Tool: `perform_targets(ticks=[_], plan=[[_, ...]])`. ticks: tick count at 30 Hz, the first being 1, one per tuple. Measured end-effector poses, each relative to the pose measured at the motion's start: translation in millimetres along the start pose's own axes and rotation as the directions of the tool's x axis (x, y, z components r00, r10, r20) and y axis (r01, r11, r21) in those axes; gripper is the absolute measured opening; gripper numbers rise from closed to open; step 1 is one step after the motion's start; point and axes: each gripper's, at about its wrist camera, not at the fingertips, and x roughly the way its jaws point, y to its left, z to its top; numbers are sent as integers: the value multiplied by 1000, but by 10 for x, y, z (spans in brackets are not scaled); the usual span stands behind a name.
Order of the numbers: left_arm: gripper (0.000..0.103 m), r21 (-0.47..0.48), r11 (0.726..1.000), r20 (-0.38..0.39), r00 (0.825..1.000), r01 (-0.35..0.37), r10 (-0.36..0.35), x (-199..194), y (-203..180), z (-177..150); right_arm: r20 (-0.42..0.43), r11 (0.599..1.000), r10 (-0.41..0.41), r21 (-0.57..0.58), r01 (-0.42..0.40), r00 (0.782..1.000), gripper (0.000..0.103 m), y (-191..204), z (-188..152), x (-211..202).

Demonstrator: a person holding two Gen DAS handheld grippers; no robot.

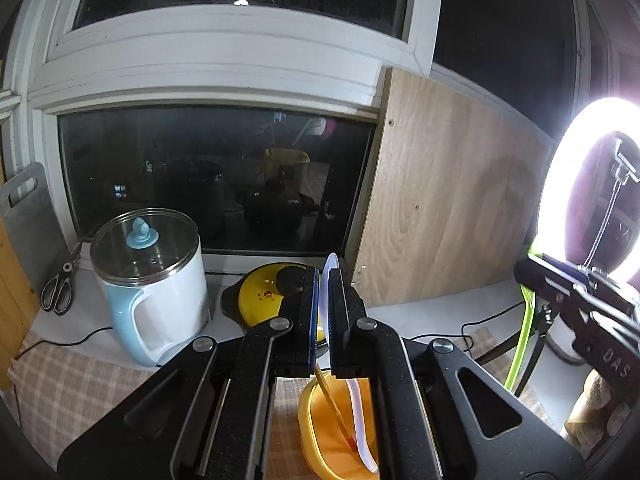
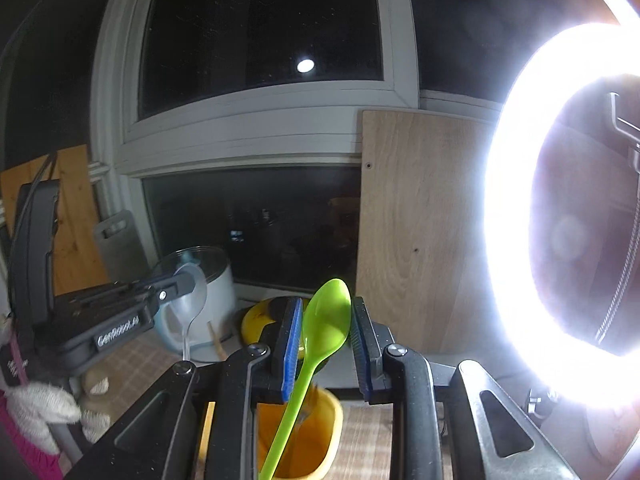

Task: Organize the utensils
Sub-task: 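Carry the clear spoon with the left tool into the container while the right tool drops the green spoon in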

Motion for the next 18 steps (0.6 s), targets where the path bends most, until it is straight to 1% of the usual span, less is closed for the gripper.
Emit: perform_targets(ticks=[3,9,15,18], plan=[[1,14,1000,-9,1000,-3,3,96,-7,-44,3,1000,-21,6,21,1000,23,-34,-6,92],[1,2,1000,-20,1000,-2,2,212,20,-126,14,997,-80,-4,80,997,23,-50,-27,289],[1,1,1000,-34,999,7,-7,273,9,-206,-4,997,-71,-31,70,998,23,-13,-153,396],[1,-4,1000,-41,999,14,-15,270,10,-253,-18,998,-49,-37,49,999,23,1,-211,427]])
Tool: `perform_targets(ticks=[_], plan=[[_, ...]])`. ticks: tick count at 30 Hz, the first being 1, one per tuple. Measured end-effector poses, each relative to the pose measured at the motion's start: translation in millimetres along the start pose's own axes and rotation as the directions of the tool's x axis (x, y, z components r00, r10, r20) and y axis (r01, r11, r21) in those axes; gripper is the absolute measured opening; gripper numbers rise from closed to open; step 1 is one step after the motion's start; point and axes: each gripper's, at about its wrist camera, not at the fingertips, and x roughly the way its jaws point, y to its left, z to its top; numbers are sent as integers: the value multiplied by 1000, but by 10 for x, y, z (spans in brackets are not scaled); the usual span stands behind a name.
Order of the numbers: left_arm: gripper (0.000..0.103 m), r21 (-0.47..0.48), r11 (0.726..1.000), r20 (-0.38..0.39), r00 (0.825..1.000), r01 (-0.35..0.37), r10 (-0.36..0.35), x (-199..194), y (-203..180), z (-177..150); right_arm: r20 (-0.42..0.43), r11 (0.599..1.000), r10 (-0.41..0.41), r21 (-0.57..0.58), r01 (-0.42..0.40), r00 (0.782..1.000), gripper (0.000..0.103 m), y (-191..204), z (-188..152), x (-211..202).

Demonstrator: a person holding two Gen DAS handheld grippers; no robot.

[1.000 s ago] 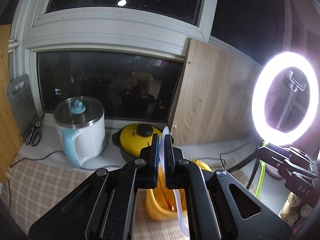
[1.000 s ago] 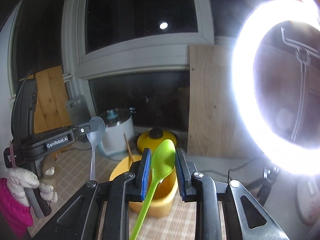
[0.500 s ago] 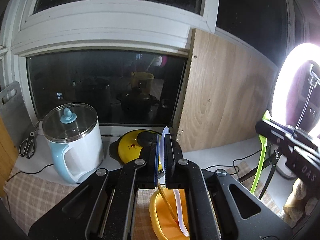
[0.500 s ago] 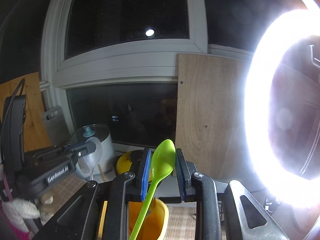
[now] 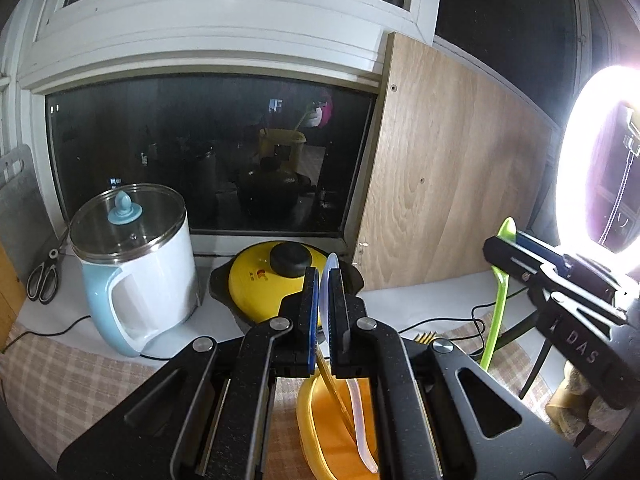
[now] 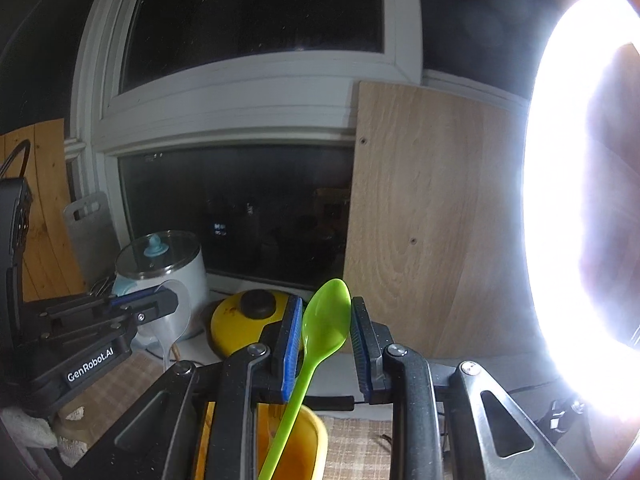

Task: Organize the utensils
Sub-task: 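Carry the clear spoon with the left tool into the container while the right tool drops the green spoon in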

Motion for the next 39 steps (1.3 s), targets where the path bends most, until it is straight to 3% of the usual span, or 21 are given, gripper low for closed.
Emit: perform_targets(ticks=[8,16,32,33,35,37,39], plan=[[1,0,1000,-28,999,25,-25,-64,-32,-113,-47,997,77,11,-76,996,23,1,-139,12],[1,6,999,-76,996,52,-52,-119,-85,-293,-120,984,170,69,-163,978,23,-58,-354,28],[2,8,997,-144,987,79,-77,-176,-214,-522,-181,962,269,93,-256,946,24,3,-536,-19],[4,9,997,-146,986,77,-75,-190,-218,-525,-181,961,272,96,-258,945,24,-3,-536,-31],[23,2,997,-144,987,71,-70,-231,-211,-531,-175,961,271,107,-256,946,26,-34,-541,-69],[33,-10,998,-130,989,67,-68,-287,-187,-536,-175,961,269,115,-252,947,27,-66,-547,-97],[34,-19,998,-119,991,60,-62,-356,-160,-541,-177,959,272,127,-252,946,29,-109,-557,-131]])
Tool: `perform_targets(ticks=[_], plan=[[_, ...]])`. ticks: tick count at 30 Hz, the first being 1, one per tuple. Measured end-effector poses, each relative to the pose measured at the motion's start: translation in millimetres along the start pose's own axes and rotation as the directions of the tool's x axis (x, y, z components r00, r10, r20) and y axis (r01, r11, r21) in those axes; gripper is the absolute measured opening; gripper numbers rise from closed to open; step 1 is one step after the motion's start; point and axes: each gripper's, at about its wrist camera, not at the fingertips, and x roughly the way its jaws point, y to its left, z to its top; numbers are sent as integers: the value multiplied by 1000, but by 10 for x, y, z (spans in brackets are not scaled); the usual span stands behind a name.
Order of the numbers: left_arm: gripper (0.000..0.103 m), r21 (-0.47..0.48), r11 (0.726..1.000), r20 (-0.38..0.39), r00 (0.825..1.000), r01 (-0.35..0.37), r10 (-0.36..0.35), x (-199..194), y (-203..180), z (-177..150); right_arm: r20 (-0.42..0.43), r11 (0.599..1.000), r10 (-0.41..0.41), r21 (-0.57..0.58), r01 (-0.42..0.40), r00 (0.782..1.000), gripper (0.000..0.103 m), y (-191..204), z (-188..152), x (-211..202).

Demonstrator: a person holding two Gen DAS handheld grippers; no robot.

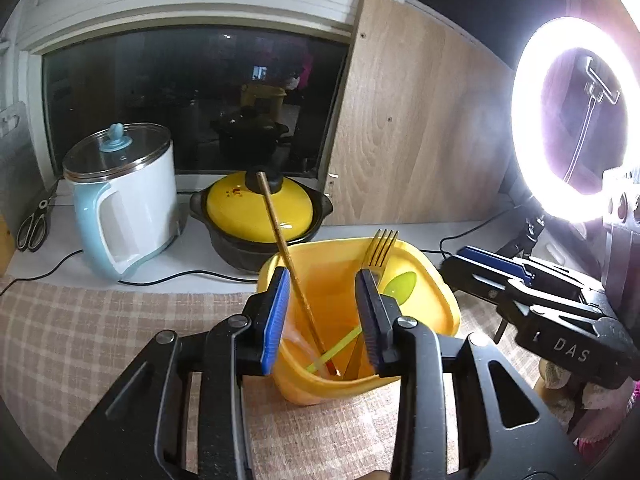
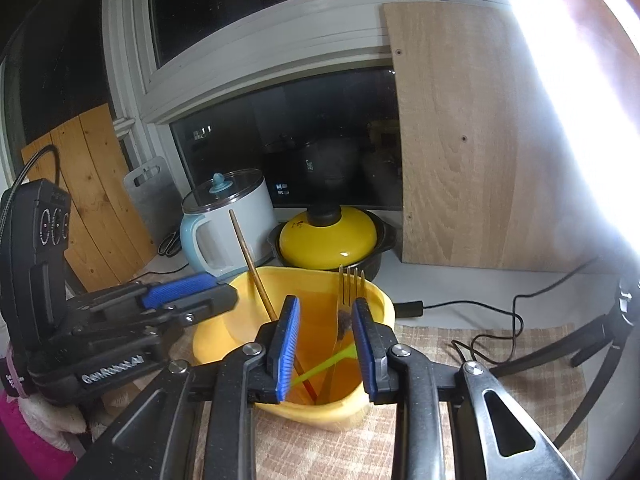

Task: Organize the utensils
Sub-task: 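Carry the clear spoon with the left tool into the container while the right tool drops the green spoon in, then withdraw both open tools from the container back to the utensil pile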

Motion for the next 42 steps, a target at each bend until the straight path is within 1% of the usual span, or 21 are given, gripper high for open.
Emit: perform_targets(ticks=[6,10,12,15,17,20,25,27,30,31,32,33,35,38,42], plan=[[33,-14,1000,6,1000,-21,21,-190,53,-63,-2,1000,-2,2,2,1000,31,-59,-69,-172],[34,-21,1000,-1,1000,-18,18,-333,50,-162,-17,1000,9,2,-9,1000,40,-98,-177,-292],[34,-15,1000,-13,1000,-27,26,-387,36,-224,-31,1000,16,7,-16,999,40,-122,-236,-340],[34,-4,999,-40,999,-37,37,-457,13,-337,-56,1000,20,8,-20,998,42,-155,-342,-408],[34,-7,999,-61,997,-36,36,-494,5,-424,-75,1000,27,17,-26,997,53,-189,-428,-454],[34,-22,999,-101,994,-33,31,-544,-8,-584,-110,999,40,27,-37,993,61,-230,-571,-509],[34,-37,999,-170,985,-25,19,-590,-49,-871,-187,997,76,46,-68,979,62,-264,-838,-557],[34,-42,999,-192,981,-27,19,-603,-58,-991,-228,993,110,68,-97,967,62,-278,-964,-555],[34,-77,997,-234,972,-22,3,-606,-32,-1172,-268,985,164,97,-143,949,61,-276,-1098,-539],[34,-85,996,-244,970,-22,0,-610,-23,-1221,-282,980,192,106,-168,940,60,-270,-1152,-524],[34,-94,995,-255,967,-24,-1,-614,-13,-1282,-289,976,212,111,-187,934,55,-266,-1185,-512],[34,-101,995,-267,964,-28,0,-620,-2,-1338,-304,970,241,117,-215,922,54,-256,-1230,-485],[34,-115,993,-289,957,-37,3,-634,13,-1447,-326,961,276,124,-248,904,48,-237,-1280,-433],[34,-134,990,-323,946,-50,4,-628,23,-1585,-358,946,323,133,-295,876,44,-185,-1363,-344],[34,-127,990,-360,933,-61,11,-605,-24,-1738,-405,933,357,114,-341,841,41,-89,-1458,-224]])
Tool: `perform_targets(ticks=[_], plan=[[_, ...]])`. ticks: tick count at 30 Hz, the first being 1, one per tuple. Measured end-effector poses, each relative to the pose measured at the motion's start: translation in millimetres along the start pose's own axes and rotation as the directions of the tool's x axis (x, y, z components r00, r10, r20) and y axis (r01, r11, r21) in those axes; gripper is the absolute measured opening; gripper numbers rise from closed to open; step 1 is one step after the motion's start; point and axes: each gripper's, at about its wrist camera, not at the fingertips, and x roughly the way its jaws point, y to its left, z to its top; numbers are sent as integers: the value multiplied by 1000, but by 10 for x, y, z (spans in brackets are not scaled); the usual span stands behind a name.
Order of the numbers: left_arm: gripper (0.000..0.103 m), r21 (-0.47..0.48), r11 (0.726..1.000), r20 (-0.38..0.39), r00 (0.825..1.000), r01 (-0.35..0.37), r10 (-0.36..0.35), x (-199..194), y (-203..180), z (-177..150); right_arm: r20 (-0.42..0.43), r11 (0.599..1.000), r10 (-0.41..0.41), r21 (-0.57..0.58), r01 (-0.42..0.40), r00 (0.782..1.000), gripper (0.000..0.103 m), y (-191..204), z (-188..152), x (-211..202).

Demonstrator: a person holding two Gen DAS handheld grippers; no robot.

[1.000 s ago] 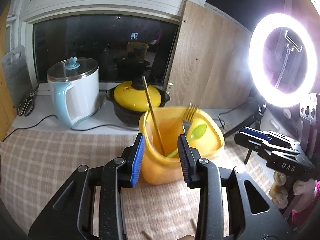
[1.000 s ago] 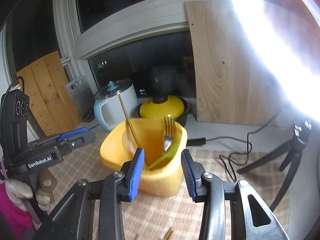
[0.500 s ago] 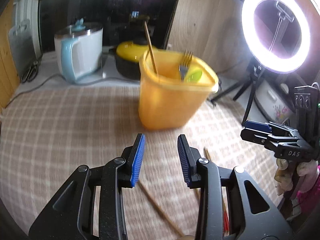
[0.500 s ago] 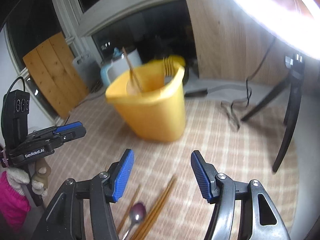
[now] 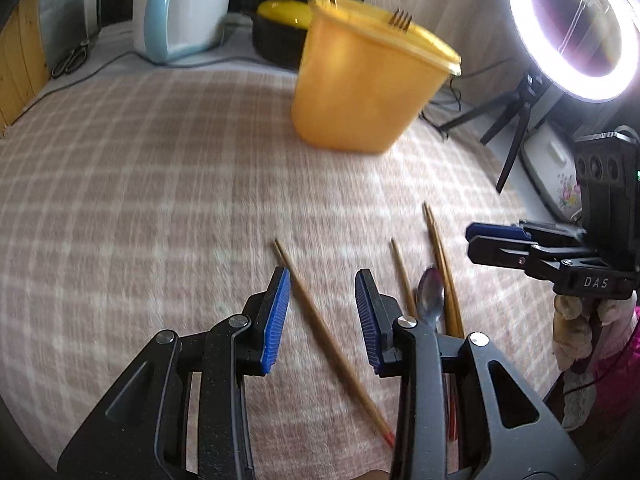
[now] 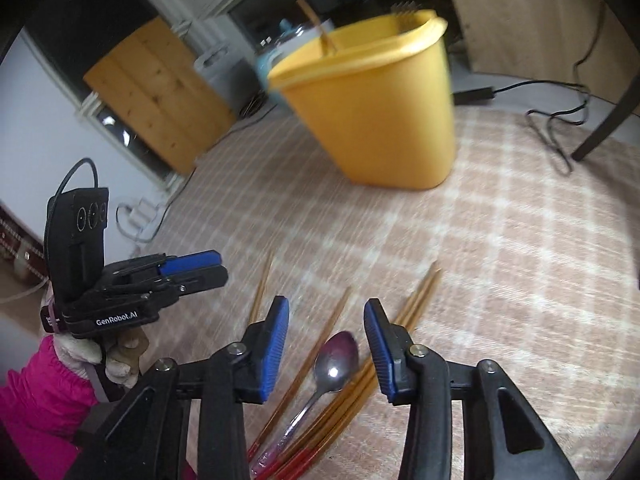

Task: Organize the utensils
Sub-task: 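Withdraw both open tools from the container back to the utensil pile, then close the right tool on the metal spoon while the left tool approaches the chopsticks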

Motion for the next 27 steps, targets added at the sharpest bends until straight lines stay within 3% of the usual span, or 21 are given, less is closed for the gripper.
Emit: perform_targets(ticks=[8,27], plan=[[33,12,999,-56,998,-30,31,198,-106,-130,-87,998,-24,-57,19,996,38,14,-23,287],[33,46,995,-97,991,-92,96,466,-152,-76,-170,994,-58,-100,41,984,36,111,-114,601]])
